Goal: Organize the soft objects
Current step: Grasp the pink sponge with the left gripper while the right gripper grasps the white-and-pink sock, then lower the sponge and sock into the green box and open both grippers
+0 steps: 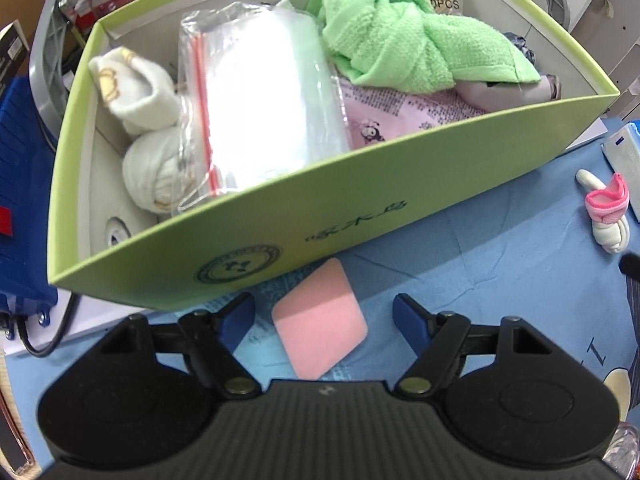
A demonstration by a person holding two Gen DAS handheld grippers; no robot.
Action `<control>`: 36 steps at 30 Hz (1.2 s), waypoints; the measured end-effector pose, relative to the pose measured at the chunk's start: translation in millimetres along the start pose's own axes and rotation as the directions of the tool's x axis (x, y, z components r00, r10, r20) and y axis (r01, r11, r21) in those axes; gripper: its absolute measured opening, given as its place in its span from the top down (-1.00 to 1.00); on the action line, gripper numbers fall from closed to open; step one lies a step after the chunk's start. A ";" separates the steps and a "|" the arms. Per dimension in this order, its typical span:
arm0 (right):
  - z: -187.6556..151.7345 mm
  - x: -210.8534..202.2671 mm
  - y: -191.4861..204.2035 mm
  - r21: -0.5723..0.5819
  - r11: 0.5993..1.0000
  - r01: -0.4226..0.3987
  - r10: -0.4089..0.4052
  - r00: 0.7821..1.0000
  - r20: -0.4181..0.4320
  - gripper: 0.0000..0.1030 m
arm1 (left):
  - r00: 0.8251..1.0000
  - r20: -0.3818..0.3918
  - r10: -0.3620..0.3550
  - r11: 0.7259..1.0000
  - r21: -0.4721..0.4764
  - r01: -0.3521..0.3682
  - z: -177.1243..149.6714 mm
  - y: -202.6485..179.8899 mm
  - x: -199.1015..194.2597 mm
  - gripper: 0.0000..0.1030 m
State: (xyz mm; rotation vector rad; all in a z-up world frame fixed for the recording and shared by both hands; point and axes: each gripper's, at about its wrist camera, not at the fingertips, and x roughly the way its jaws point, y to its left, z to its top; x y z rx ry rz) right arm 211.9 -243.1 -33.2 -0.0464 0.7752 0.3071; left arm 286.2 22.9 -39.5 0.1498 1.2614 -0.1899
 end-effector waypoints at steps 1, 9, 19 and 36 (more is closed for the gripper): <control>3.7 9.1 0.0 -0.002 1.000 0.006 -0.006 1.000 -0.017 -0.22 | 1.000 0.002 0.003 1.000 0.002 -0.003 1.2 -1.6 0.5 -0.47; -8.0 38.8 -2.6 0.012 1.000 0.017 -0.017 1.000 -0.001 -0.31 | 1.000 0.027 -0.007 0.999 0.032 0.006 -3.2 -3.8 -2.2 -0.47; -13.7 28.5 -5.7 0.031 0.999 -0.010 0.008 0.997 0.079 0.66 | 0.998 0.046 -0.032 0.999 0.019 0.031 -17.0 9.3 -13.2 0.29; 110.7 -44.7 45.9 -0.156 0.973 -0.170 0.212 0.925 0.316 0.67 | 0.945 0.315 -0.083 0.994 -0.038 0.100 3.5 58.6 -158.8 0.29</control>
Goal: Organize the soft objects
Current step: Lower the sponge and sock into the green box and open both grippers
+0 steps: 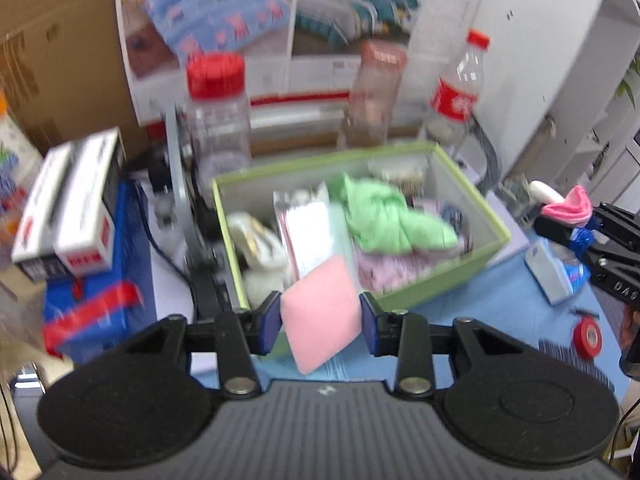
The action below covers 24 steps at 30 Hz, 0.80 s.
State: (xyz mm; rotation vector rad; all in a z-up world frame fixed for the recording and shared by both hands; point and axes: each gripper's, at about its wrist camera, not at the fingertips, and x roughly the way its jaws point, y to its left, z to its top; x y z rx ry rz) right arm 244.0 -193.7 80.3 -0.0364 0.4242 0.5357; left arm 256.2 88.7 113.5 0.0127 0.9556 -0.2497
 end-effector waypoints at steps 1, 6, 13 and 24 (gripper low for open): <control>8.9 12.3 -1.4 -0.006 1.000 -0.001 0.001 1.000 -0.007 0.67 | 1.000 0.012 0.008 1.000 0.003 -0.008 10.4 0.2 1.7 0.29; 22.6 79.0 -11.7 0.006 1.000 0.010 -0.009 0.994 -0.113 0.65 | 0.999 0.008 0.033 0.999 -0.018 -0.032 52.8 -0.8 44.6 0.28; 1.6 127.4 -13.9 0.040 0.998 0.052 -0.041 0.967 -0.251 0.46 | 0.994 -0.054 0.090 0.995 -0.036 -0.092 51.4 9.8 97.8 -0.30; 9.9 88.1 -18.2 0.133 0.989 0.068 -0.055 0.993 -0.101 0.17 | 0.995 0.044 0.091 0.995 -0.052 -0.089 36.4 3.8 57.7 -0.38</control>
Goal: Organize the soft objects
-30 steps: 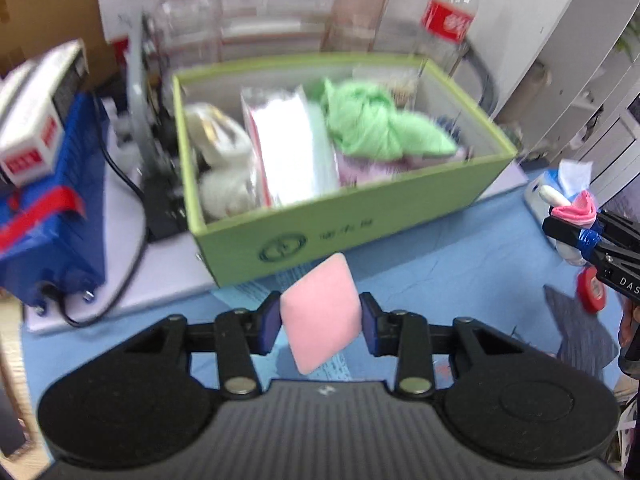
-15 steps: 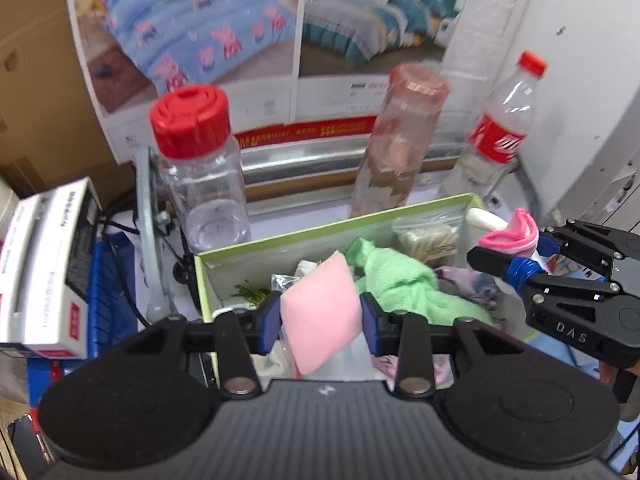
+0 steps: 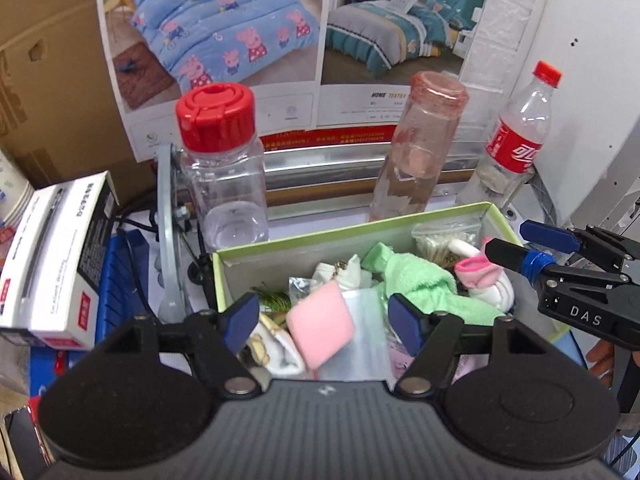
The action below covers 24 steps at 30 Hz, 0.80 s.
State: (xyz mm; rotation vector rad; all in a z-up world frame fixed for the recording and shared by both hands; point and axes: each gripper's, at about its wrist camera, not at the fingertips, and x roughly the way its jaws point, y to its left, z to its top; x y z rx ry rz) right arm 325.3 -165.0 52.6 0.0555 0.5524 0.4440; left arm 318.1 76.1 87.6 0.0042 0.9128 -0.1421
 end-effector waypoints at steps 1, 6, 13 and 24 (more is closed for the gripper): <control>-1.9 -5.4 1.0 0.007 1.000 -0.008 0.008 1.000 -0.002 0.15 | 1.000 0.005 -0.005 1.000 0.002 0.005 -4.4 -2.3 -4.9 -0.38; -8.4 -30.1 16.0 -0.023 1.000 0.001 -0.001 1.000 -0.022 0.11 | 0.999 0.025 -0.031 0.999 0.021 0.031 -26.8 -18.5 -30.7 -0.40; -19.4 -81.1 31.4 0.044 0.999 0.022 -0.023 0.999 0.021 0.10 | 0.996 0.090 -0.024 0.999 0.039 0.020 -63.1 -35.6 -75.2 -0.46; -63.0 -166.1 72.5 0.127 0.980 0.151 -0.170 0.973 0.155 0.09 | 0.971 0.230 0.061 0.997 0.026 -0.069 -132.5 -57.2 -132.3 -0.49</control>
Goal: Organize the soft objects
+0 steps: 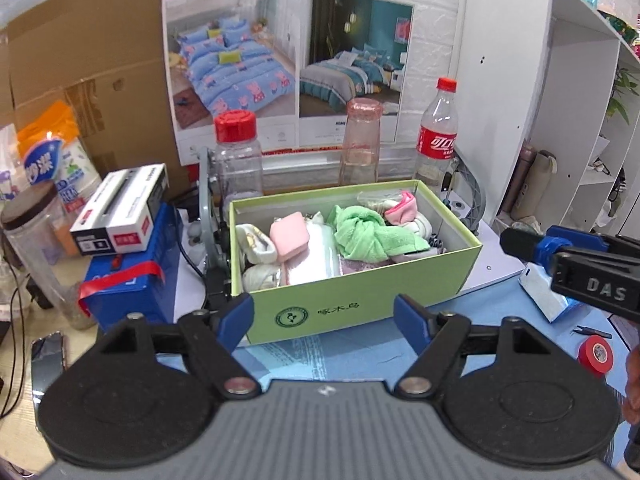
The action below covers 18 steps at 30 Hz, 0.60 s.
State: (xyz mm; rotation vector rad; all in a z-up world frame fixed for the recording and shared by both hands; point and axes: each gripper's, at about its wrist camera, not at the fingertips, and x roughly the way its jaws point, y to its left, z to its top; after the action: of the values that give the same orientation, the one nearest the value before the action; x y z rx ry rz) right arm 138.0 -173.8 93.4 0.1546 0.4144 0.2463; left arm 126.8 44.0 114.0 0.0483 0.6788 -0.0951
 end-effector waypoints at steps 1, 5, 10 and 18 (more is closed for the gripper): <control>-3.1 -10.0 1.9 0.012 1.000 0.005 -0.006 1.000 0.030 0.09 | 1.000 0.018 0.010 1.000 0.000 -0.010 -4.4 -2.5 -6.1 -0.50; -24.6 -42.8 12.8 0.034 0.995 0.098 -0.102 0.985 0.137 0.08 | 0.997 0.074 0.036 0.999 -0.016 -0.035 -23.9 -13.5 -25.3 -0.52; -60.4 -52.0 16.2 0.053 0.986 0.158 -0.162 0.984 0.080 0.08 | 0.996 0.078 0.052 0.998 -0.041 -0.049 -50.7 -20.4 -33.7 -0.80; -93.6 -57.7 4.6 0.063 0.973 0.221 -0.221 0.975 -0.009 0.08 | 0.994 0.067 0.082 0.994 -0.073 -0.077 -96.6 -23.7 -43.8 -0.86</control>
State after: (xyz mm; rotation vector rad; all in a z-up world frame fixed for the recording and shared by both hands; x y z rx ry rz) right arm 47.1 -175.6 31.5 0.1691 0.4374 0.0141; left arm 30.1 30.8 66.2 0.0046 0.6093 0.0036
